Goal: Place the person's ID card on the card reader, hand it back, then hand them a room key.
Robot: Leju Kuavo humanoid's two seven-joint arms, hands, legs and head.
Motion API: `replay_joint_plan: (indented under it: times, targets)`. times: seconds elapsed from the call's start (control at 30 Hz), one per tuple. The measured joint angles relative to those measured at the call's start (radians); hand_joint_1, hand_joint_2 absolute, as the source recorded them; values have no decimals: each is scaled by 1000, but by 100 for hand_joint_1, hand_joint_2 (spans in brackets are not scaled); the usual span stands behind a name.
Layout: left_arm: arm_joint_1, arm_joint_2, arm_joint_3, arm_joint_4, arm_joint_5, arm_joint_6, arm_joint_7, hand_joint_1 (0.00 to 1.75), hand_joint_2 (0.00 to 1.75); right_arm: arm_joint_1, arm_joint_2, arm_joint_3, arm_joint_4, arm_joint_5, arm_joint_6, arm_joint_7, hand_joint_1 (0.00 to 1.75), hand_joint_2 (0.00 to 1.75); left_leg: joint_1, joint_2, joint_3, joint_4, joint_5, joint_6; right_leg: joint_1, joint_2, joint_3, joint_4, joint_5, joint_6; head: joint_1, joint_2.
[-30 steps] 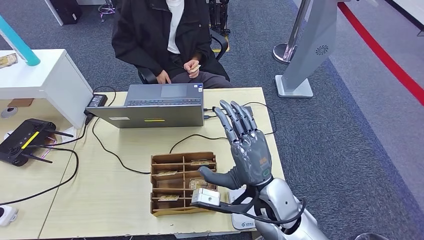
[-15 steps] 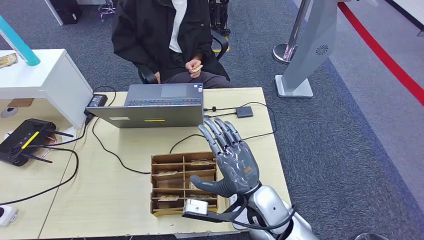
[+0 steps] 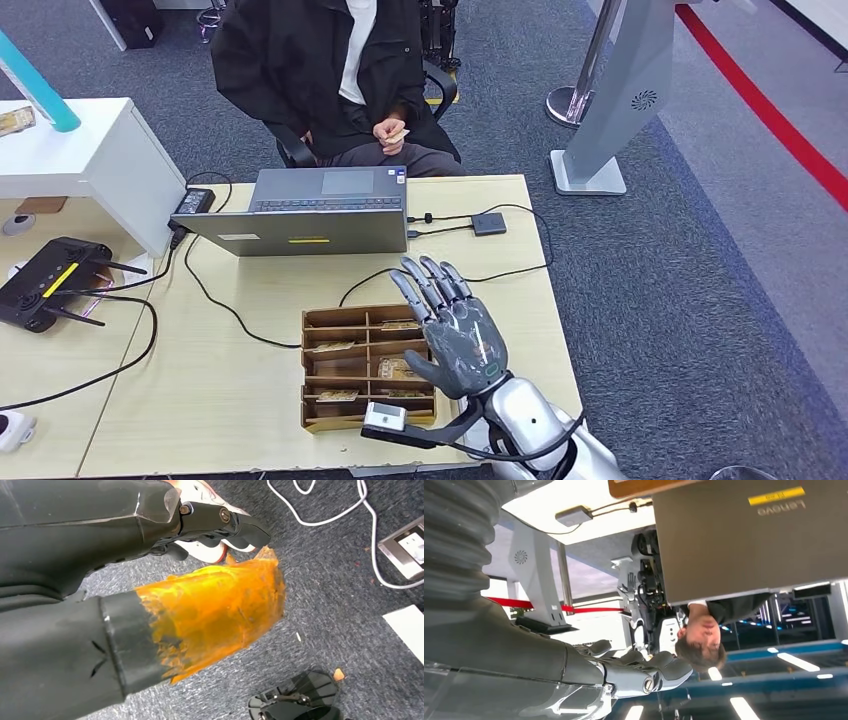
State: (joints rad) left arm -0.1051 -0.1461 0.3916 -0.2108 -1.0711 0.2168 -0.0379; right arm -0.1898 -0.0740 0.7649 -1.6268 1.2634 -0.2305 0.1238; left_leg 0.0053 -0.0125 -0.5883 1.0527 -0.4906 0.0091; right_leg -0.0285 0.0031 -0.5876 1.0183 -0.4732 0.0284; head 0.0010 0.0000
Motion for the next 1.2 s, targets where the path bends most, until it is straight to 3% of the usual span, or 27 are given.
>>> replay_joint_plan:
  times: [1.2]
  targets:
    - [-7, -16, -28, -15, -19, -20, 15, 0, 0, -51, 57, 53, 150, -1, 80, 33, 0, 175, 0, 0, 0, 0, 0, 0, 0, 0, 0, 0, 0, 0, 0, 0]
